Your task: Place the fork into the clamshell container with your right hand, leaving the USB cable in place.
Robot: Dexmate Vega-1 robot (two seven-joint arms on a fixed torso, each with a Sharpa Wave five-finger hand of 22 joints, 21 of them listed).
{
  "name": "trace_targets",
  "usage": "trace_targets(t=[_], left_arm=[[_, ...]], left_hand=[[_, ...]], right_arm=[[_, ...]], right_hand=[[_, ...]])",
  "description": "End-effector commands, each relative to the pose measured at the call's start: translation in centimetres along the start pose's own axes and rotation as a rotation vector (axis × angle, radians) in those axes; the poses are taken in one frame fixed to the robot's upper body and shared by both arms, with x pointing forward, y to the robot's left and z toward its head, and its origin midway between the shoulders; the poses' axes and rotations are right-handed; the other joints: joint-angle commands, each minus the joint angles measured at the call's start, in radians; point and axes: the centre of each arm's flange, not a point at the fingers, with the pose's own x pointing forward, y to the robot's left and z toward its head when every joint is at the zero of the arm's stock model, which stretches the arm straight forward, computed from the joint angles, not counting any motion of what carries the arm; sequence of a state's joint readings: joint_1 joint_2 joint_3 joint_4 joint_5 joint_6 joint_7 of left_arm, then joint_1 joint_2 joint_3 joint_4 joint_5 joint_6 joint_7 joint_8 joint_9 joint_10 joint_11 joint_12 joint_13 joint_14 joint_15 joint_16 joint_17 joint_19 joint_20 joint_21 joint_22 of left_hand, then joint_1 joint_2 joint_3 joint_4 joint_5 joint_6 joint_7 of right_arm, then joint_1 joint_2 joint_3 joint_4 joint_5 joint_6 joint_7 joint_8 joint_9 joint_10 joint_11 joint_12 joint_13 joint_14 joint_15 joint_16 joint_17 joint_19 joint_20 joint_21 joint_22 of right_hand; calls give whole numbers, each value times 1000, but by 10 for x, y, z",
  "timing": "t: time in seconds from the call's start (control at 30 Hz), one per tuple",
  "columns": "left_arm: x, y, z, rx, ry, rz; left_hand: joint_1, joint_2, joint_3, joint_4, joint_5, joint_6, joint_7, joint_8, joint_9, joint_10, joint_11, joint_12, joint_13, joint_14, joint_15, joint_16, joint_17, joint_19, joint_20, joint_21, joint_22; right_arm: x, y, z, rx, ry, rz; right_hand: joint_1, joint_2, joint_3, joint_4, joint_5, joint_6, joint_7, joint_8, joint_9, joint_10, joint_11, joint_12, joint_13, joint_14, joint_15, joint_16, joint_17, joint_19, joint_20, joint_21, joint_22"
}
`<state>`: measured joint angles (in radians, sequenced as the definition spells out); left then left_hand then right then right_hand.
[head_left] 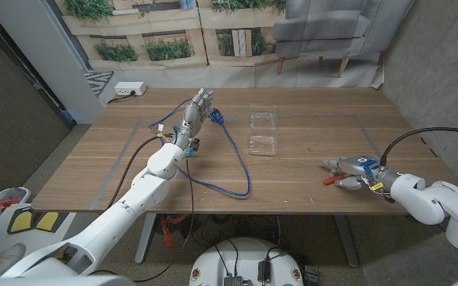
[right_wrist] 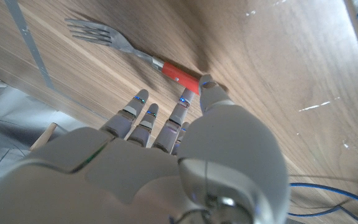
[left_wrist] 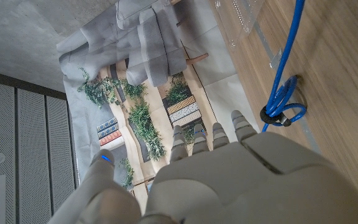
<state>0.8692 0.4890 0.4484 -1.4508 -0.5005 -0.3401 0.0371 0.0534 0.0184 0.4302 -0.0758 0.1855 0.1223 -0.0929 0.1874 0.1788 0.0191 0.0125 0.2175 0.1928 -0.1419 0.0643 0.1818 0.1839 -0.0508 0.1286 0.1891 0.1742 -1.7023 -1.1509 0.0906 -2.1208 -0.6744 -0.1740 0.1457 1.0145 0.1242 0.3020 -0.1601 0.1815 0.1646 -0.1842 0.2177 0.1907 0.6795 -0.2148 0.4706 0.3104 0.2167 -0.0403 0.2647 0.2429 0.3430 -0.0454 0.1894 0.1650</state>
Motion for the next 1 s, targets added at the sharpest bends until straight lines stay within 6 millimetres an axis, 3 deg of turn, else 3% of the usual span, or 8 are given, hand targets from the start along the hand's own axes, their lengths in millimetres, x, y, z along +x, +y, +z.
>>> trace_targets(t=[0.03, 0.3, 0.53, 1.0], left_arm=[[-2, -1, 1, 0, -4, 2], [-3, -2, 2, 0, -4, 6], [-3, -4, 1, -2, -2, 4], [-5, -2, 1, -6, 5, 5]], left_hand=[[-2, 7, 2, -2, -1, 4, 1, 2, 3, 6, -1, 6, 5, -3, -2, 8, 1, -1, 0, 6, 3], [-3, 7, 1, -2, -1, 4, 0, 2, 3, 6, 1, 6, 5, -4, -2, 7, 1, -1, -1, 6, 3], [-3, 7, 1, -3, -1, 4, 1, 2, 3, 7, 4, 6, 5, -4, -2, 7, 1, -1, -1, 6, 3], [-3, 7, 0, -3, -1, 2, 1, 1, 2, 7, 0, 5, 5, -5, -2, 7, 1, -1, -1, 6, 3]], right_arm=[[0, 4, 3, 22, 3, -31], [-1, 5, 1, 34, 9, -50], [-3, 6, 0, 45, 14, -71], [-7, 1, -3, 51, 43, -116]], right_hand=[[23, 6, -10, 1, -4, 18, -5, -8, 4, 26, 3, 40, 29, 32, -184, 12, 9, 13, -39, 9, 6], [54, 16, -14, 0, -3, 47, -10, -11, 5, 49, 1, 97, 74, 61, -186, 19, 20, 27, -50, 11, 7], [115, 33, -14, -3, 0, 82, -11, -18, 6, 86, -1, 185, 142, 103, -188, 30, 40, 37, -57, 11, 7], [154, 37, -18, -1, 1, 92, -15, -25, 7, 95, -2, 233, 177, 132, -189, 39, 58, 49, -63, 14, 9]])
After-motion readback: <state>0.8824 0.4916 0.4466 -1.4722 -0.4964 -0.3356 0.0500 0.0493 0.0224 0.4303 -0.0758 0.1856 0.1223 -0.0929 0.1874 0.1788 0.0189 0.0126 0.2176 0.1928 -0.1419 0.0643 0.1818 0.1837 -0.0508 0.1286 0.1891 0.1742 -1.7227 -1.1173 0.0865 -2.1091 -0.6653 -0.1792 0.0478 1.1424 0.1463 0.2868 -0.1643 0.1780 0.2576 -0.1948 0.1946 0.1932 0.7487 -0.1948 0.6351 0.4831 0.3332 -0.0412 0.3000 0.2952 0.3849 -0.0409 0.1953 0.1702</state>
